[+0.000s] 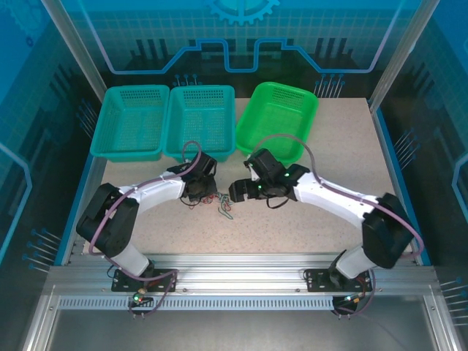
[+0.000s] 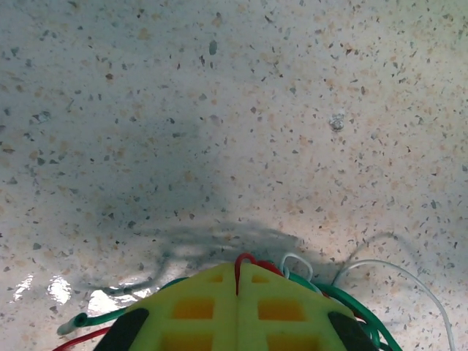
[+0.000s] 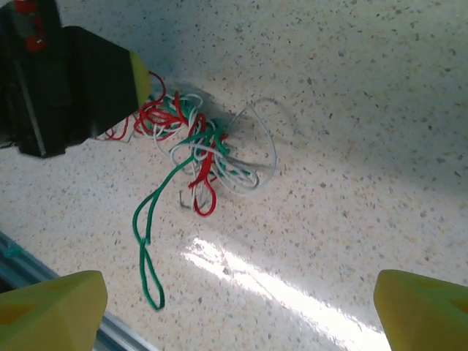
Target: Untangle the cables
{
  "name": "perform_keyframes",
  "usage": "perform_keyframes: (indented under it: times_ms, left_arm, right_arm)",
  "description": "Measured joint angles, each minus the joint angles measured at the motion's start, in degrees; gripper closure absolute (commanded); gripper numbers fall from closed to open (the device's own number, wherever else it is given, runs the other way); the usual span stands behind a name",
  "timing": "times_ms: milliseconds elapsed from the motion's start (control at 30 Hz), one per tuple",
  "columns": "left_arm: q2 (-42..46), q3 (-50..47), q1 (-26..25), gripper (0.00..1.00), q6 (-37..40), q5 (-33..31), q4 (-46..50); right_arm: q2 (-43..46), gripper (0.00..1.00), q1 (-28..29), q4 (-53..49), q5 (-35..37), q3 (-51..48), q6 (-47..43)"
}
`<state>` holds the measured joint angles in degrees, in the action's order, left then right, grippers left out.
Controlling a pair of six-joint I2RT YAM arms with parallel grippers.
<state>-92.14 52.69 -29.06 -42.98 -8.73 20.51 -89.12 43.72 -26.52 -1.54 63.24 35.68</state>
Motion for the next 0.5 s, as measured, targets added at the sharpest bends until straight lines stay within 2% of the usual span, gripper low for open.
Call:
perform_keyframes:
  times_ms: [100,200,300,433,467,500]
  left_arm:
    - [0.8,-0.3,0.0,1.00,-0.2,1.2,-0.3]
    - [2.5,-1.5,0.0,1.00,-0.4,2.8,-0.9]
    - [4.3,-2.8,0.0,1.00,-0.8,4.4,-1.5]
    - [8.2,-4.2,0.5,1.00,-1.8,5.6,-1.4]
    - [9.6,-4.3,0.9,1.00,-2.0,5.6,-1.2]
    - [11.0,-4.4,1.3,1.00,-2.0,5.6,-1.0]
  right_arm:
    - [-6.9,0.09,0.5,3.7,-0.5,2.1,0.3]
    - [-14.1,0.16,0.8,6.1,-1.6,4.4,0.3]
    - [-20.0,0.40,1.4,7.8,-2.3,6.6,0.2]
    - [-22.1,0.81,2.0,8.2,-2.3,6.9,0.8]
    - [-21.9,0.88,2.0,8.4,-1.9,6.7,1.1]
    - [-21.5,0.89,1.9,9.0,-1.5,6.1,1.3]
